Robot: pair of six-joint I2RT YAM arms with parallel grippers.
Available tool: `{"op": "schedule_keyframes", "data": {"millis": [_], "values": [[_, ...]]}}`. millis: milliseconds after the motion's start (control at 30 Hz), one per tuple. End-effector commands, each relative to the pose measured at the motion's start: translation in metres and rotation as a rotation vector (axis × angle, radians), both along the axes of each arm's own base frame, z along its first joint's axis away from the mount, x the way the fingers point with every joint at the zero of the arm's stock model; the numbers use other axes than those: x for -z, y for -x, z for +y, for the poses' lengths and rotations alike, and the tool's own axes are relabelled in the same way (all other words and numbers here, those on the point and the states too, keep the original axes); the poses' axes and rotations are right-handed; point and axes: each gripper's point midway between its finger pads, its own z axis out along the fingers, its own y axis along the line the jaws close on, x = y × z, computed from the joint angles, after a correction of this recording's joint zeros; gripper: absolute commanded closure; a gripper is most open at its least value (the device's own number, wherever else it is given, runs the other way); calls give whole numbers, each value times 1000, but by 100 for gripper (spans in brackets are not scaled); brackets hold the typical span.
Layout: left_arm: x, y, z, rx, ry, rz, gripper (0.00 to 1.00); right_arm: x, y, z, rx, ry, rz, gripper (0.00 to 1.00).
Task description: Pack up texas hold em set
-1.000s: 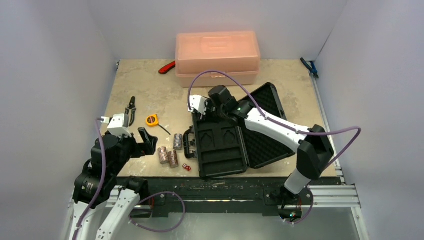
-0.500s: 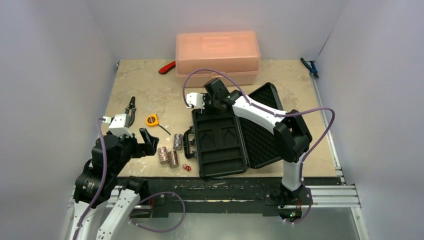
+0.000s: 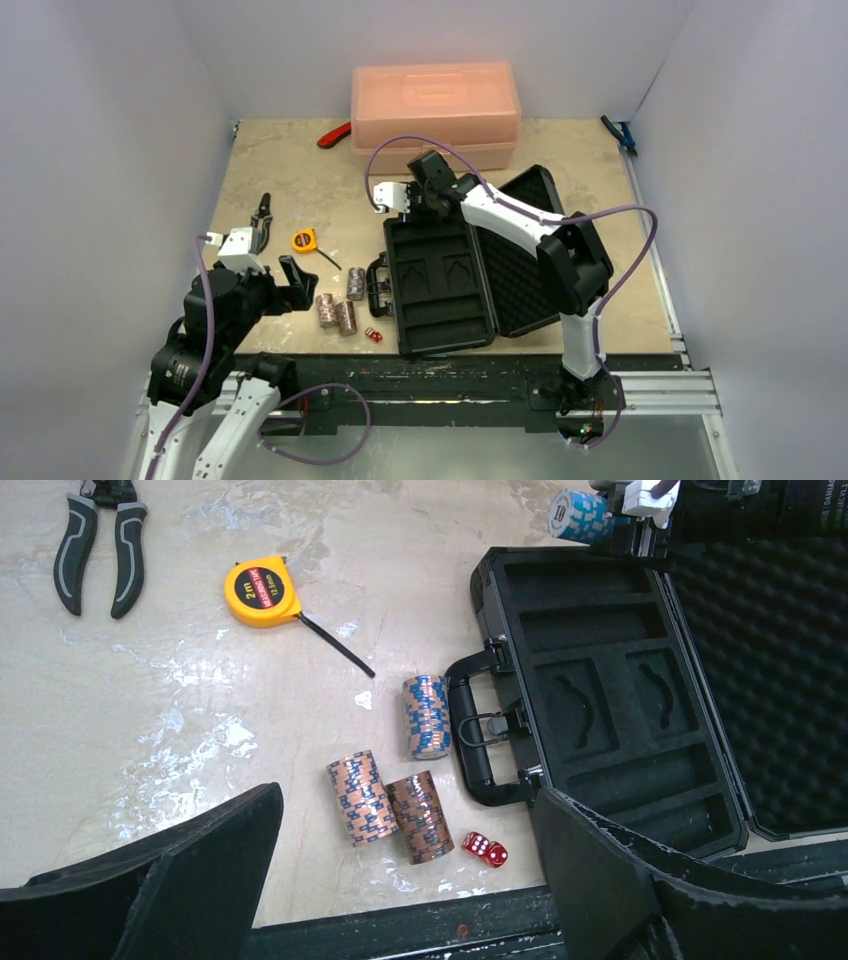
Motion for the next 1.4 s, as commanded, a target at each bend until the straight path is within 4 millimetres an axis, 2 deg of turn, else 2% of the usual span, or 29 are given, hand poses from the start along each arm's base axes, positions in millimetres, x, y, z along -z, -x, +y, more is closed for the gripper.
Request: {"op": "schedule_keyframes", "data": {"millis": [0, 367, 533, 933, 1233, 1367], "values": [[-4, -7, 1, 4, -21, -23, 3, -39, -24, 10, -17, -72, -104, 100], [-3, -8, 2, -4, -22, -18, 3, -16, -23, 4, -14, -30, -44, 100], [-3, -9, 2, -8, -21, -17, 3, -14, -13, 11, -48, -38, -17, 100], [-3, -9, 2, -8, -21, -18, 3, -26, 23, 38, -124, -50, -16, 100], [-3, -9, 2, -7, -20, -18, 3, -6, 26, 36, -106, 21, 8, 100], [-3, -9, 2, -6, -20, -18, 3, -4, 27, 37, -106, 22, 12, 100]]}}
